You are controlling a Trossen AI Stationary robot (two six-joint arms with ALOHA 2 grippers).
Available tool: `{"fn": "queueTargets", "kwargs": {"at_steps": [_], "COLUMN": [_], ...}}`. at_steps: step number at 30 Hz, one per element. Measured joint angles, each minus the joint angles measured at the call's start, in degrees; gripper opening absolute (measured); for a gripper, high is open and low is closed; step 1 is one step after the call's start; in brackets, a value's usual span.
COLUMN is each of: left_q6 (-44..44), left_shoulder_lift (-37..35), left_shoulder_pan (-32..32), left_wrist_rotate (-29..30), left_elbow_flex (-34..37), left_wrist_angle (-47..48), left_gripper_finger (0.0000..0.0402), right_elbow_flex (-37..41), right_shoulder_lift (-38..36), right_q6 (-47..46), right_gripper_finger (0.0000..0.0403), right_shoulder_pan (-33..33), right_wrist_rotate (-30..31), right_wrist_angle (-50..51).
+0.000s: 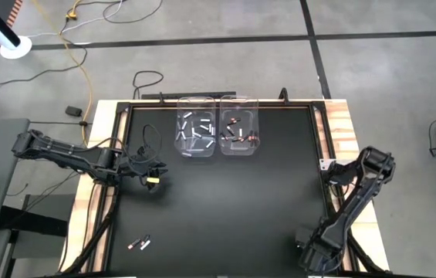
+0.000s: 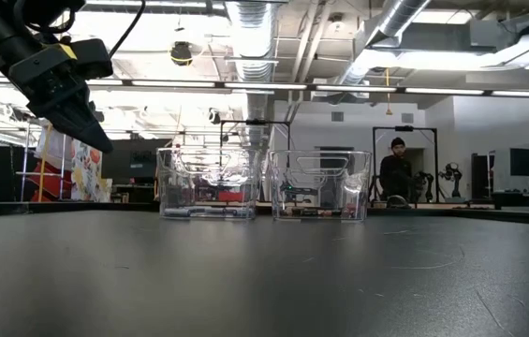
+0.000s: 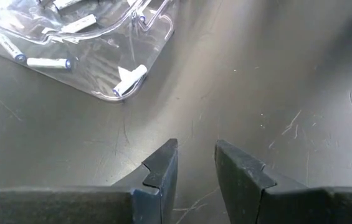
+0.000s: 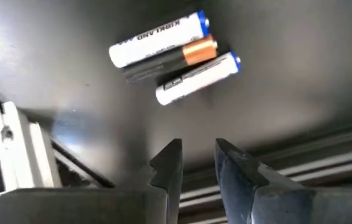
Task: Sort batteries
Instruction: Put the white battery into the left transparent bin
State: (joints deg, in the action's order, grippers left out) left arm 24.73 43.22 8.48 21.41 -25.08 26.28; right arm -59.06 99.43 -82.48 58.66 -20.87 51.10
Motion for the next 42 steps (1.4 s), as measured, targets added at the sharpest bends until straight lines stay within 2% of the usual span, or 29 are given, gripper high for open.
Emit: {"fn": "queueTargets", "kwargs": {"at_steps": [9, 15, 18, 22, 25, 35, 38, 42], "left_q6": [0.30, 0.90, 0.96, 1.01, 0.64, 3.45, 5.80, 6.35], "left_shoulder_lift": [0.00, 0.00, 0.00, 0.00, 0.00, 0.00, 0.00, 0.00], "left_shoulder_pan": [0.01, 0.01, 0.01, 0.01, 0.01, 0.01, 0.01, 0.01], "left_wrist_rotate": [-0.02, -0.02, -0.02, -0.02, -0.02, -0.08, -0.07, -0.09], "left_elbow_flex": [0.00, 0.00, 0.00, 0.00, 0.00, 0.00, 0.00, 0.00], "left_wrist_angle": [-0.02, -0.04, -0.04, -0.02, -0.02, -0.04, -0.15, -0.50], "left_gripper_finger": [0.0100, 0.0100, 0.0100, 0.0100, 0.0100, 0.0100, 0.0100, 0.0100], "right_elbow_flex": [-0.80, -3.82, -4.48, -4.47, -4.47, -4.47, -4.47, -4.47], "right_shoulder_lift": [-1.88, -1.92, -1.92, -1.92, -1.92, -1.94, -1.94, -1.96], "right_q6": [-0.83, -6.42, -10.64, -14.72, -15.05, -14.84, -13.26, -9.46], "right_gripper_finger": [0.0113, 0.0113, 0.0113, 0.0113, 0.0113, 0.0113, 0.0113, 0.0113], "right_shoulder_pan": [-1.06, -3.42, -5.17, -8.71, -11.96, -18.50, -19.67, -20.80], "right_wrist_rotate": [-0.26, -0.32, -0.38, -3.97, -6.28, -6.30, -4.44, 2.92], "right_wrist_angle": [1.93, 1.86, 1.83, 1.96, 1.78, 1.79, 1.77, 1.80]}}
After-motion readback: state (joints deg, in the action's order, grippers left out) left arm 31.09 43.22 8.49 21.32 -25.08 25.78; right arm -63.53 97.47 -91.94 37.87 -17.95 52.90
